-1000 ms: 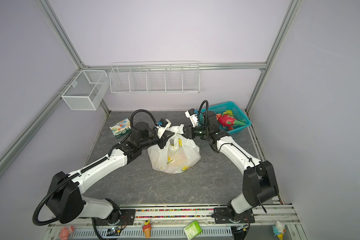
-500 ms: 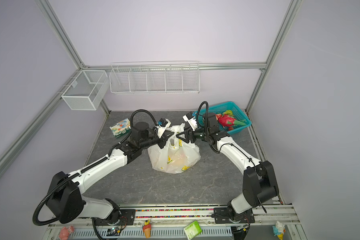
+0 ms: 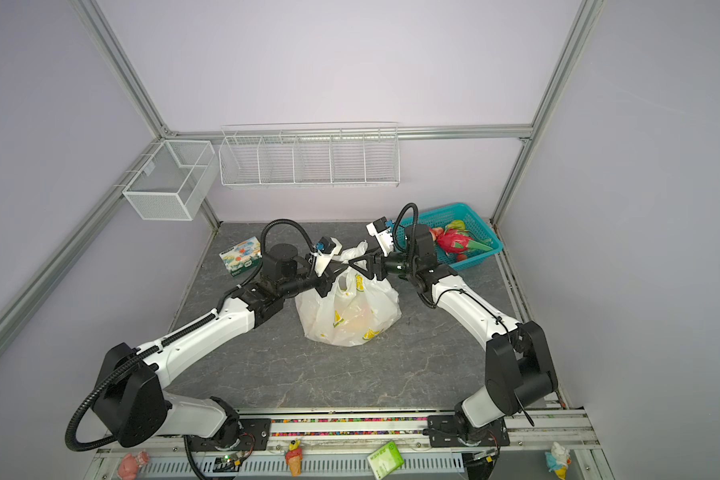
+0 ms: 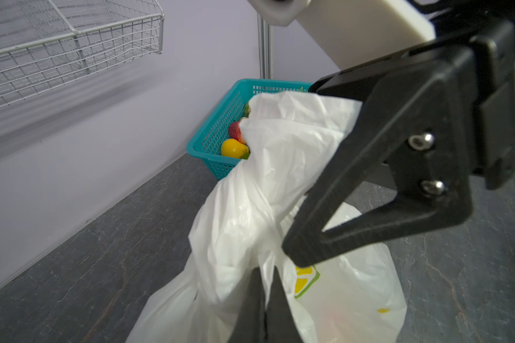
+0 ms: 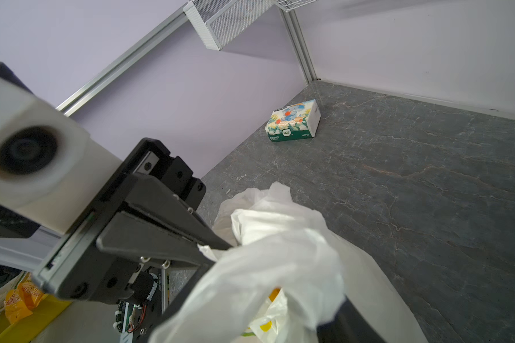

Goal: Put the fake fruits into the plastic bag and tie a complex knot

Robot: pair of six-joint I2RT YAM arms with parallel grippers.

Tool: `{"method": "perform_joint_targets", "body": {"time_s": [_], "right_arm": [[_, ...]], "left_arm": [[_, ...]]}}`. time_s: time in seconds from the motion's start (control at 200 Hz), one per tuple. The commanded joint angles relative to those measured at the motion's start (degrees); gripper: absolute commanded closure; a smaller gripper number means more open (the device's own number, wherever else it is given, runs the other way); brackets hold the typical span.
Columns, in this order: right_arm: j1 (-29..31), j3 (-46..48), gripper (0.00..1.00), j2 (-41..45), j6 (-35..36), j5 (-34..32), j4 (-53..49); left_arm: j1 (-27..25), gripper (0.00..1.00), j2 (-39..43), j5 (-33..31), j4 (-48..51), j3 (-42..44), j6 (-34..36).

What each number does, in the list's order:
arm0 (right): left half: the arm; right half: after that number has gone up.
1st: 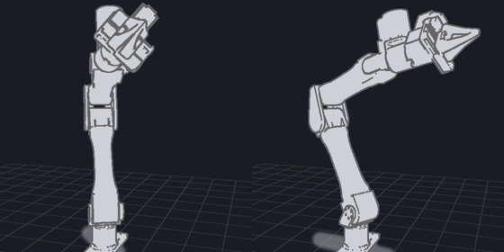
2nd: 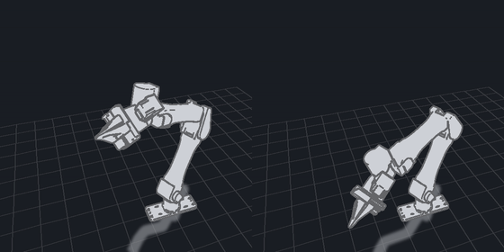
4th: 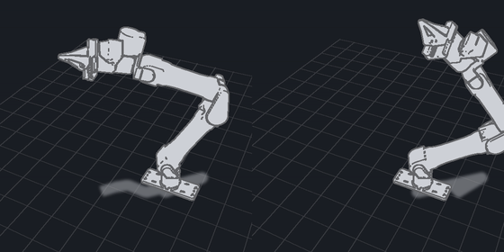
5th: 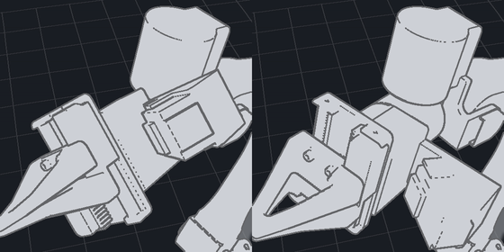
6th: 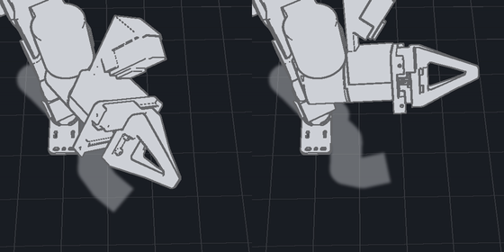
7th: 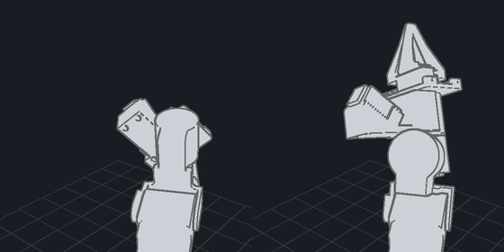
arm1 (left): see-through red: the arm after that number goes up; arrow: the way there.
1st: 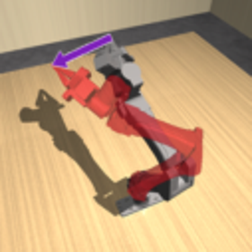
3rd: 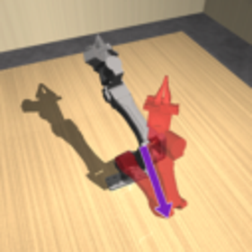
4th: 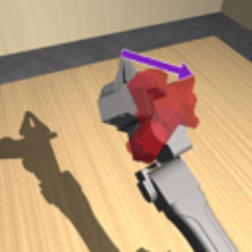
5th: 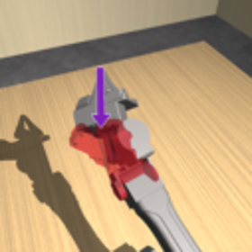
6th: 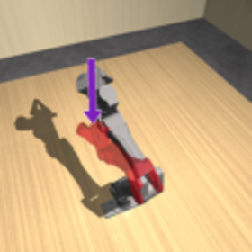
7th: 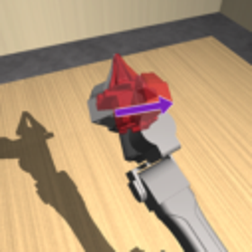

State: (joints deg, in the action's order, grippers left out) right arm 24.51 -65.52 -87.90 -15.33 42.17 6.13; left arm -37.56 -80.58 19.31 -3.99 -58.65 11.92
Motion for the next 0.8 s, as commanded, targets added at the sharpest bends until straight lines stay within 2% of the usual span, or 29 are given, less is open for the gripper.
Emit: {"method": "perform_joint_targets", "body": {"time_s": [0.0,0.085,0.195,0.29,0.405,0.565,0.695,0.795], "right_arm": [[0.7,0.7,0.47,0.1,-2.2,-1.1,2.6],[1.1,0.3,0.5,-0.2,-1.5,-1.8,1.8],[1.4,0.1,0.58,-0.5,-1.1,-2.5,1.3],[1.6,0.1,0.72,-0.4,-1.0,-2.7,1.7],[1.6,-0.2,0.81,-0.1,-0.9,-3.2,2.8],[1.6,-0.7,0.93,1.3,1.7,-4.4,3.7],[1.5,-0.8,0.93,2.7,7.6,-6.2,2.0],[1.1,-1.5,0.93,3.5,11.8,-7.4,-0.1]], "left_arm": [[-0.3,1.0,-0.3,0.4,0.9,0.7,2.2],[-0.3,1.0,-0.2,0.4,0.6,0.7,2.1],[-0.3,1.0,-0.3,0.2,0.8,0.4,2.3],[-0.4,1.0,-0.5,0.0,1.3,0.5,2.6],[-0.6,1.0,-0.5,0.1,2.8,0.5,3.7],[-0.8,0.81,-0.1,0.7,7.0,0.3,5.2],[-0.8,0.65,2.2,1.0,11.4,-1.1,5.2],[-0.9,0.55,5.0,2.0,14.0,-2.7,2.3]]}}
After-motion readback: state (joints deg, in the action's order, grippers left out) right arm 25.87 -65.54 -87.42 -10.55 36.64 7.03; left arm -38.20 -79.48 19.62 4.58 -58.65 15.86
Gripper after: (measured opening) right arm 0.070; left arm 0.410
